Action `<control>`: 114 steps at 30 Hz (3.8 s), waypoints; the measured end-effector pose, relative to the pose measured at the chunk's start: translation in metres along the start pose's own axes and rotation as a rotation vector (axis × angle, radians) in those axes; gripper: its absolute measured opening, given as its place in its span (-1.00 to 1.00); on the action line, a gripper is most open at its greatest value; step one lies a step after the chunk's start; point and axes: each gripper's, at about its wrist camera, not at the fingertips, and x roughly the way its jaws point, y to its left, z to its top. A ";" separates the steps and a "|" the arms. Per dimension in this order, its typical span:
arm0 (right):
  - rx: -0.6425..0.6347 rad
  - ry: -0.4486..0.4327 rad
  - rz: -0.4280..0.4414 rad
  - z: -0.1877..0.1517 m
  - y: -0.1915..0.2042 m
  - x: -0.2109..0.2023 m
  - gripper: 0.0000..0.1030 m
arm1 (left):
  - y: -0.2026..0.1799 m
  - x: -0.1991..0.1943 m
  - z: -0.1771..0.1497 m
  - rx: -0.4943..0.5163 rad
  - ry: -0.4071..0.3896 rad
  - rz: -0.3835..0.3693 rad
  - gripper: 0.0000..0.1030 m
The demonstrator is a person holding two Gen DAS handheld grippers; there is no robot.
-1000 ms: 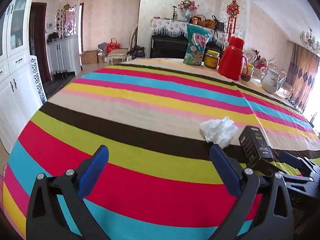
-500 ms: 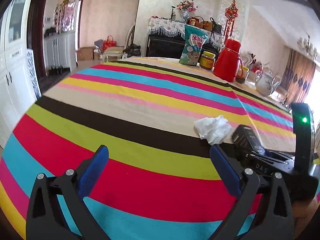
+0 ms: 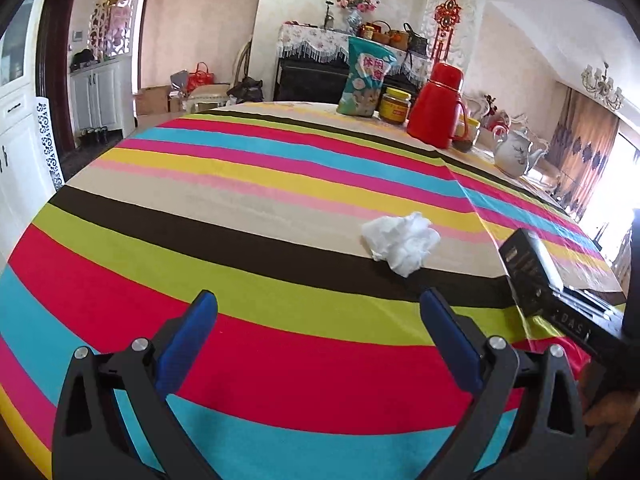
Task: Collect trash
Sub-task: 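Grasp the black DORMI box with the right tool while the left tool grasps the white tissue, then lift the tissue and black box and carry them to the pink bin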
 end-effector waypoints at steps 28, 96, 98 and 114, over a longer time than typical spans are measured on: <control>0.141 0.015 0.013 0.005 -0.043 0.009 -0.25 | -0.084 0.124 0.042 0.123 0.205 0.005 -0.09; -0.362 -0.102 0.506 -0.066 0.175 -0.155 -0.25 | 0.079 -0.233 -0.083 -0.038 -0.311 0.270 -0.78; -0.388 -0.113 0.516 -0.071 0.185 -0.160 -0.25 | 0.083 -0.240 -0.089 -0.045 -0.311 0.269 -0.78; -0.596 -0.135 0.719 -0.111 0.305 -0.205 -0.24 | 0.163 -0.309 -0.140 -0.126 -0.328 0.408 -0.76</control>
